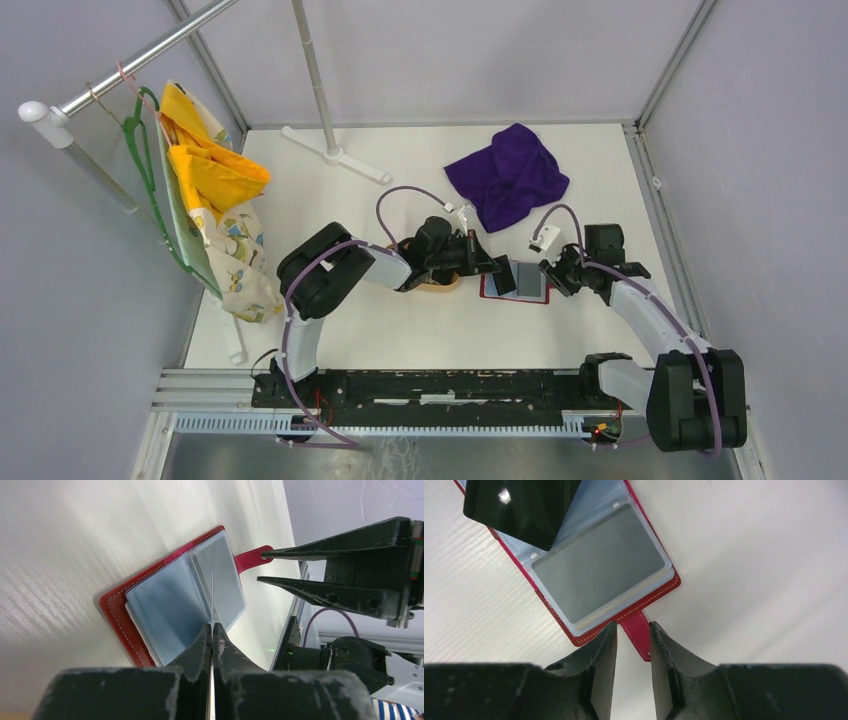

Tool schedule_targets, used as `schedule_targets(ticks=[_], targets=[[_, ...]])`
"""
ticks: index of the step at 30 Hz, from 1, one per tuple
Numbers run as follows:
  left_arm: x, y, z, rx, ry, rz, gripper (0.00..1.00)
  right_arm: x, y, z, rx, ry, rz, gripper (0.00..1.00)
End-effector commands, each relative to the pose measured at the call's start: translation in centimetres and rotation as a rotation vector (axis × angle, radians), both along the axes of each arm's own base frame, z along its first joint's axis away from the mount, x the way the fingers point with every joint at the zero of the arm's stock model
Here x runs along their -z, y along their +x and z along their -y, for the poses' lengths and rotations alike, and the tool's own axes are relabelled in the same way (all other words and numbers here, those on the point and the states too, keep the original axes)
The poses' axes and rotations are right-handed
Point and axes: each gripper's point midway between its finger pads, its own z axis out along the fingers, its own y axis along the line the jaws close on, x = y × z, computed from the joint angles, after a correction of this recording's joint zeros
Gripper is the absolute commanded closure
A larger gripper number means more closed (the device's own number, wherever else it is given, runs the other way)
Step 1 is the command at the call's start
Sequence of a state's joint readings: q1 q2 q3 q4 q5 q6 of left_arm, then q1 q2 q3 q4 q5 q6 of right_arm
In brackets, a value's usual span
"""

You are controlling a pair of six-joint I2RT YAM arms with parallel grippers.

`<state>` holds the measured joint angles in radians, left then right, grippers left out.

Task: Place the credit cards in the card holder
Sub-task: Insert the credit card into the card holder.

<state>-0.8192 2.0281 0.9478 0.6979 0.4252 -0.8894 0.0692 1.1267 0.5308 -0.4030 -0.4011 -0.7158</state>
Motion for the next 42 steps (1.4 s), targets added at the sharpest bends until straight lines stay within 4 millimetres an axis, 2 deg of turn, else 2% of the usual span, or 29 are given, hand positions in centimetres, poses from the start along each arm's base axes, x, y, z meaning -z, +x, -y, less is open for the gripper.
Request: schedule_targets(ticks=[1,7,10,15,20,26,42], targets=[[-4.7,0.2,0.4,0.009,-0.131,0.042,0.98,-3.4,1.2,-1.3,-0.035,0.093,0.099,0.64],[-4.9,0.1,0.5,0.022,-0.149,0.037,0.98,-4.2,-0.5,-4.1,-0.168,0.23,0.083,0.65],[-5.1,0.0,0.8,0.029,-0.173,0.026,0.98,-3.0,-1.0,-4.6,-0.175,0.237,0.041,0.66],[-4.6,0.2,0.9,0.024,-0.168,0.013,0.98,0.1,-0.8,-3.9,-0.134,0.12,-0.068,0.7],[-3.1,0.8,0.7,0.009,-0.121,0.005,0.98,1.5,-0.6,-2.5,-0.087,0.034,-0.092,0.71],[-1.9,1.2,0.5,0.01,-0.08,0.001,0.98,1.7,-0.6,-2.2,-0.078,0.017,-0.092,0.71],[-0.5,1.4,0.9,0.02,-0.056,-0.026,0.98,1.7,-0.6,-2.0,-0.073,0.01,-0.094,0.71]])
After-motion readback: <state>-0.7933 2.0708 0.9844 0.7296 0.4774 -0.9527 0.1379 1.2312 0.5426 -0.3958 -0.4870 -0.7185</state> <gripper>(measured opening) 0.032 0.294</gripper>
